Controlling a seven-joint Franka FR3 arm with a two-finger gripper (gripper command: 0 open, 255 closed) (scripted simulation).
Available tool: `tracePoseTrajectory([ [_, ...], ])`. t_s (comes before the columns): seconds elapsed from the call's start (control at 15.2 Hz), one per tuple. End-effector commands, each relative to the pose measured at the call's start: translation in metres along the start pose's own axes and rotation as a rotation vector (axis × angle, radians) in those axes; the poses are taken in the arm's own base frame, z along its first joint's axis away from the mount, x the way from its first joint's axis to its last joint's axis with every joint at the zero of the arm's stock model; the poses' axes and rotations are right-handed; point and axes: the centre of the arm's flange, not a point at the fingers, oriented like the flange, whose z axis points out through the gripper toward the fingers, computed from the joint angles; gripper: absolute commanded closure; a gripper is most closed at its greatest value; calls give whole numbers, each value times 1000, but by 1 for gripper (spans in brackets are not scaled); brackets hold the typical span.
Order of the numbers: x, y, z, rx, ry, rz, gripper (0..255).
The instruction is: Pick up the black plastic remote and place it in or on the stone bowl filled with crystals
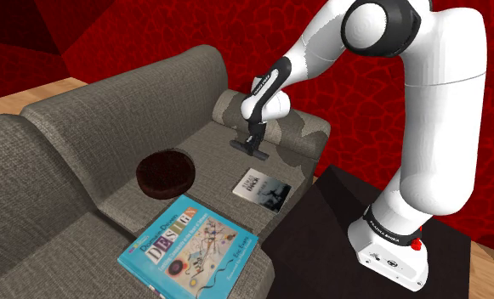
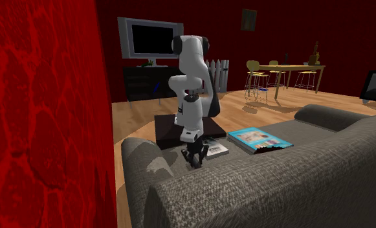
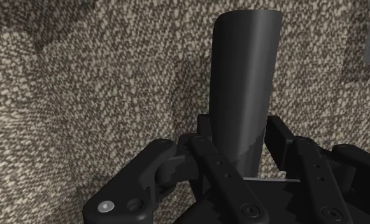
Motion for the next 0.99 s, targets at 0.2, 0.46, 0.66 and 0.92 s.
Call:
tracePoseTrajectory([
  [0.2,0,-3,-25,0,0,0,255],
  [0.46,0,-4,-46,0,0,0,255],
  [0.66,0,-6,-62,0,0,0,255],
  [0.92,0,-7,-83,0,0,0,255],
])
